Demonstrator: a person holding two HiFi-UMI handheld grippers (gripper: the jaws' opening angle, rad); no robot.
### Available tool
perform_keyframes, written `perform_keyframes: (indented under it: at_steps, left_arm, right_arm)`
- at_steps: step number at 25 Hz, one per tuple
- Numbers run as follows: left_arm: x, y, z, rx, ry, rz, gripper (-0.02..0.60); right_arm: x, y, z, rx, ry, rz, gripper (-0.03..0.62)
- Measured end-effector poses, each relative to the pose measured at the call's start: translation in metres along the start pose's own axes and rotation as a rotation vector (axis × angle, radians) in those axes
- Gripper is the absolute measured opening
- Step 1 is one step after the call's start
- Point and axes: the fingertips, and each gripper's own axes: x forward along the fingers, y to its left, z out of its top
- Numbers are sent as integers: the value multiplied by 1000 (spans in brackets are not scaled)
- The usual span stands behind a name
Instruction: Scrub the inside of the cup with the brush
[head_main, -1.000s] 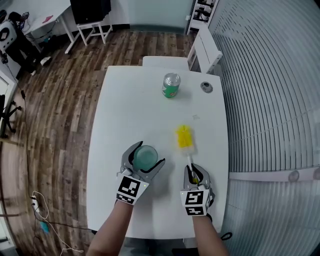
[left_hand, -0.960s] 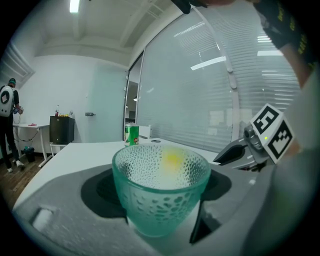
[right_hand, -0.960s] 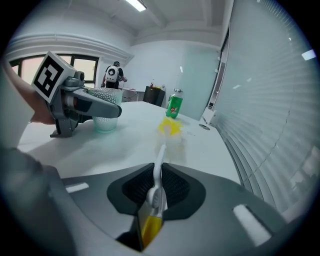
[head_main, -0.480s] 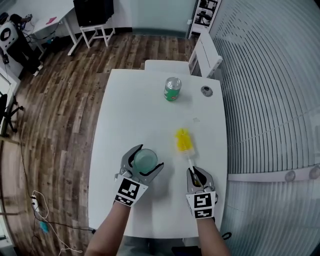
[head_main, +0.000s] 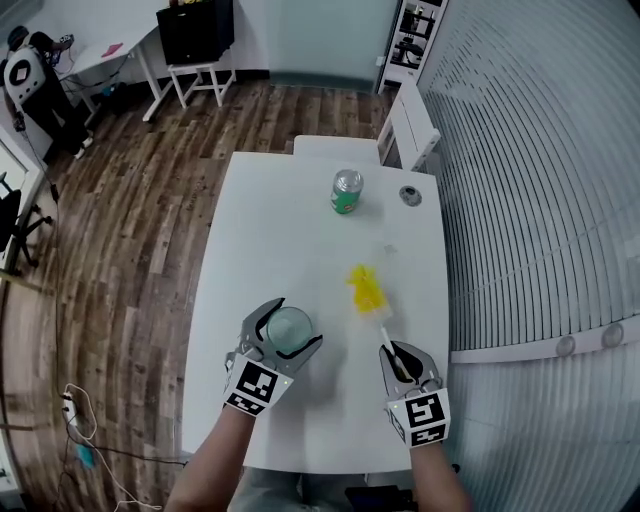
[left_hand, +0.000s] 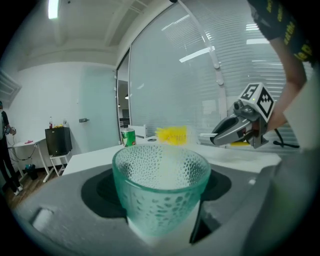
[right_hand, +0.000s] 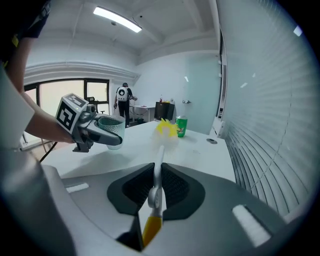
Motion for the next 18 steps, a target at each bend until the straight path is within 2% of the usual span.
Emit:
perform_keyframes:
  at_steps: [6, 12, 18]
  left_arm:
    - [-19, 0, 11, 16, 12, 7, 410]
    - [-39, -5, 17, 77, 52, 5, 408]
    - [-67, -6, 7, 59, 106, 9, 408]
  right_arm:
    - [-27, 6, 23, -54, -30, 40, 48]
    - [-50, 18, 42, -133, -58, 98, 48]
    - [-72, 42, 58, -196, -78, 143, 48]
